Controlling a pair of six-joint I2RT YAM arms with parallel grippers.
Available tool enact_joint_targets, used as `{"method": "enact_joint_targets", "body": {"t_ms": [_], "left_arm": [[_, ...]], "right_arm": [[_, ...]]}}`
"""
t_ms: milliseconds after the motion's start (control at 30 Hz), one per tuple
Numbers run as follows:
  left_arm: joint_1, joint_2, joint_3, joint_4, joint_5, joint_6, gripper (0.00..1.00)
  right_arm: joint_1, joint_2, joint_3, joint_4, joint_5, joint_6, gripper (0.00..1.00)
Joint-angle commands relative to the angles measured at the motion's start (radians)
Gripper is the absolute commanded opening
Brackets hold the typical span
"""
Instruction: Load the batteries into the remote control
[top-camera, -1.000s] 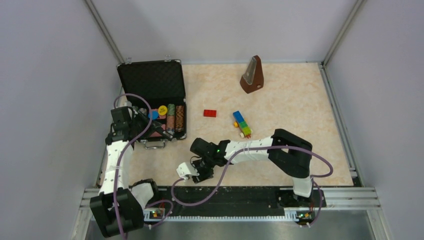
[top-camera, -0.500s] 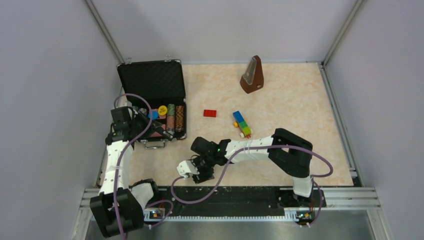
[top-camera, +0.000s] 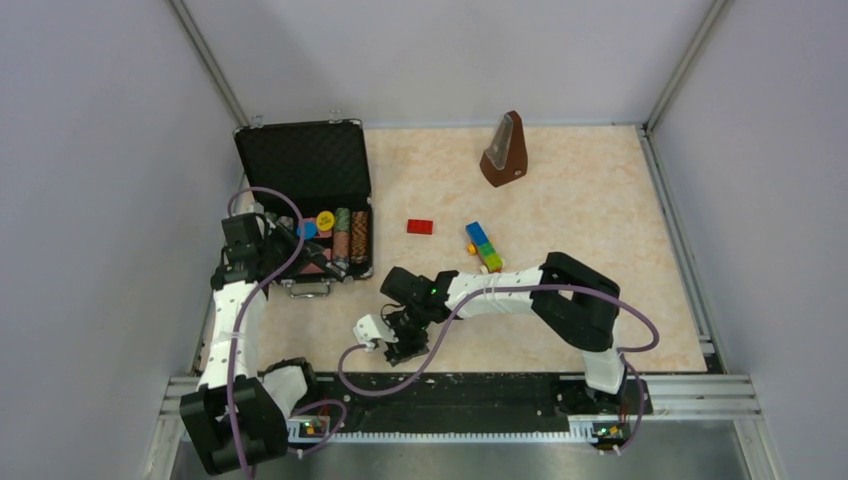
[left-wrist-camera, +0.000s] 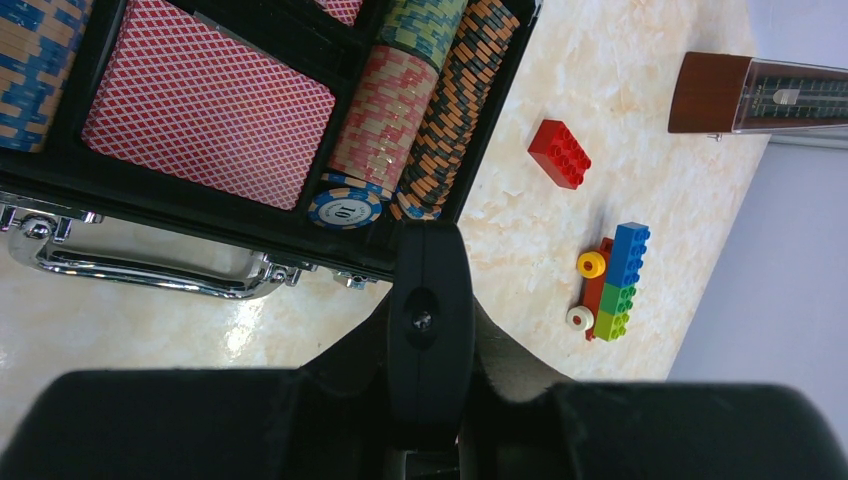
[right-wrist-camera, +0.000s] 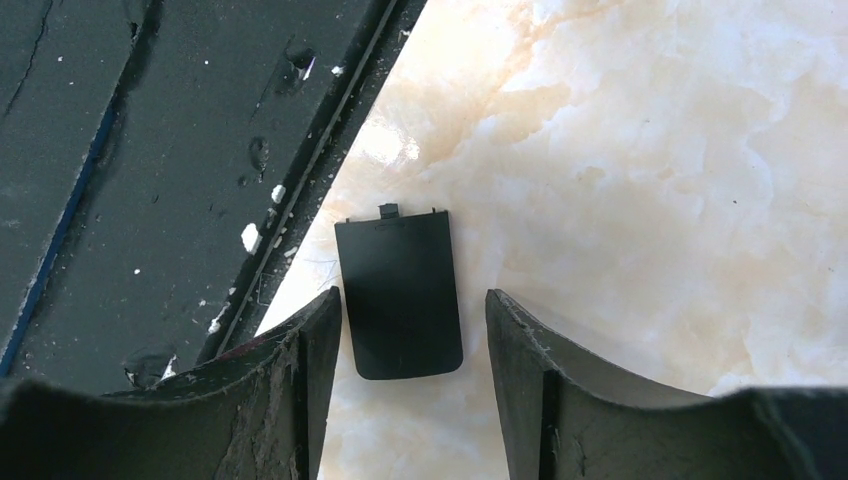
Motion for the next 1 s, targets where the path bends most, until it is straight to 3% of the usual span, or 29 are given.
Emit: {"method": "enact_joint_targets", "body": {"t_ms": [0,567,700,833,967], "left_arm": [[0.009,-0.013,0.006,0.046,0.009,0.014,0.00],[0.014,-0.017,-0.004,0.047,0.009,0.016,0.00],[0.013,-0.014,-0.005,0.050,0.015,0.013,0.00],[0.013,-0.017,-0.006,0.048,0.013,0.014,0.00],[0.015,-0.019,-0.010,0.047,0.013,0.015,0.00]], "right_arm": [[-0.017,0.053,-0.019,-0.108,0.065,-0.015,0.54],[-0.019,-0.005,-0.103,-0.144,0.125,-0.059,0.52],[-0.020,0.021,-0.077,-0.155,0.106,-0.045,0.42],[-0.020,0.038,-0.055,-0.170,0.113,-0.036,0.22],[-0.020,0.016,-0.059,-0.160,0.132,-0.016,0.19]]}}
